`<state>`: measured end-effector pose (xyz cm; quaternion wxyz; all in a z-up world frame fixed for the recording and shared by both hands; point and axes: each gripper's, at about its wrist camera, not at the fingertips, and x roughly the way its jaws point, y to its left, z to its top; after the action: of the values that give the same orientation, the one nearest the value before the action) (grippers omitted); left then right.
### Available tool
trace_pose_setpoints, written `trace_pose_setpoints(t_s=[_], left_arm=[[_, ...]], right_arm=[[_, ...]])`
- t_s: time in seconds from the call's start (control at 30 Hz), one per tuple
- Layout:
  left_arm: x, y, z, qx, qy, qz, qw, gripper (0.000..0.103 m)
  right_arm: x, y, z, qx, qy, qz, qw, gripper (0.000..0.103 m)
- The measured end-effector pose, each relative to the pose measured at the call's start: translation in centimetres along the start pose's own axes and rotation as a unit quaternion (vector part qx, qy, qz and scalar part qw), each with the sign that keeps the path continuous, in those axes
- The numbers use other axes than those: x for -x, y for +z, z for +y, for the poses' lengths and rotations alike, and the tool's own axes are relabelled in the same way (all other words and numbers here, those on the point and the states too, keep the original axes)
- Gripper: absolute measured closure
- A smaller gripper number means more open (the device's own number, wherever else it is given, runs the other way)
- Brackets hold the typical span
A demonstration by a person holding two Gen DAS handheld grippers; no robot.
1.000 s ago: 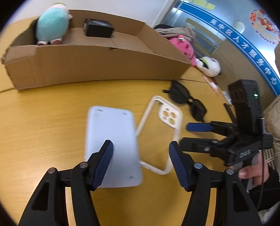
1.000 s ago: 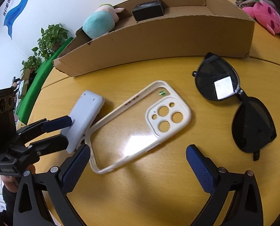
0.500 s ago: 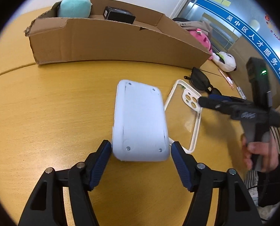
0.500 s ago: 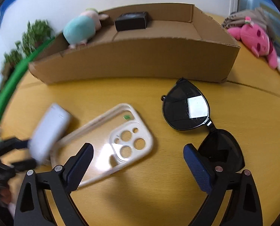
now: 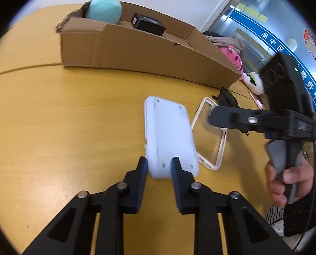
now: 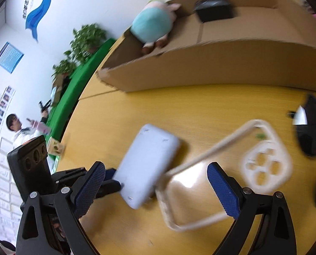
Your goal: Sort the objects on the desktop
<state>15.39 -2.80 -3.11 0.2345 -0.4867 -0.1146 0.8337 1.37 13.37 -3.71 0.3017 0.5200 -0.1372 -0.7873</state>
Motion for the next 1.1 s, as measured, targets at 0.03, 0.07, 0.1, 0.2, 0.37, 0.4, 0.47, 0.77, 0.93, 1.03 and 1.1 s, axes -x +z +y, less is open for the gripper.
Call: trace_pose_setpoints(t_s=[0.03, 0.07, 0.1, 0.2, 0.37, 0.4, 0.47, 0.77, 0.93, 1.03, 1.1], left_arm=[[0.0, -0.2, 0.0, 0.000, 0.001, 0.004, 1.0000, 0.081], [-0.1, -0.3, 0.0, 0.002, 0.002, 0.008, 1.0000, 0.080], [-0.3, -0.3, 0.1, 0.007, 0.001, 0.010, 0.9999, 0.074], [-0.7, 0.1, 1.1, 0.032, -0.010, 0.005, 0.9994, 0.056], [-1.8, 1.4, 1.9, 0.047, -0.053, 0.007, 0.9974, 0.059], [-2.0, 1.5, 1.8, 0.046, -0.063, 0.010, 0.9969, 0.060], [-2.5, 1.5, 1.6, 0.041, -0.072, 0.014, 0.9965, 0.065], [-1.5, 0.3, 1.8, 0.062, -0.080, -0.008, 0.9949, 0.073], [-1.1, 0.2, 0.5, 0.049, -0.070, -0.017, 0.9962, 0.077], [-0.5, 0.4, 0.0, 0.040, -0.070, -0.022, 0.9965, 0.080], [-0.2, 0.7, -0.6, 0.033, -0.070, -0.025, 0.9967, 0.080]], right_arm=[[-0.8, 0.1, 0.5, 0.006, -0.002, 0.005, 1.000, 0.004], [-1.7, 0.2, 1.0, 0.012, -0.010, 0.010, 1.000, 0.003], [-2.2, 0.4, 1.3, 0.018, -0.016, 0.009, 1.000, 0.003], [-3.5, 1.2, 2.1, 0.032, -0.018, 0.013, 0.999, 0.004], [-4.0, 1.9, 2.5, 0.048, -0.032, 0.016, 0.998, 0.013], [-3.8, 2.0, 2.1, 0.049, -0.031, 0.017, 0.998, 0.013], [-4.2, 2.1, 1.9, 0.054, -0.032, 0.025, 0.998, 0.014], [-3.3, 0.6, 1.7, 0.060, -0.037, 0.014, 0.997, 0.053], [-2.5, -0.6, 1.8, 0.053, -0.020, 0.007, 0.998, 0.053], [-1.7, -0.6, 2.1, 0.054, -0.009, -0.007, 0.998, 0.054], [-0.8, -0.4, 2.8, 0.061, -0.002, -0.021, 0.998, 0.054]])
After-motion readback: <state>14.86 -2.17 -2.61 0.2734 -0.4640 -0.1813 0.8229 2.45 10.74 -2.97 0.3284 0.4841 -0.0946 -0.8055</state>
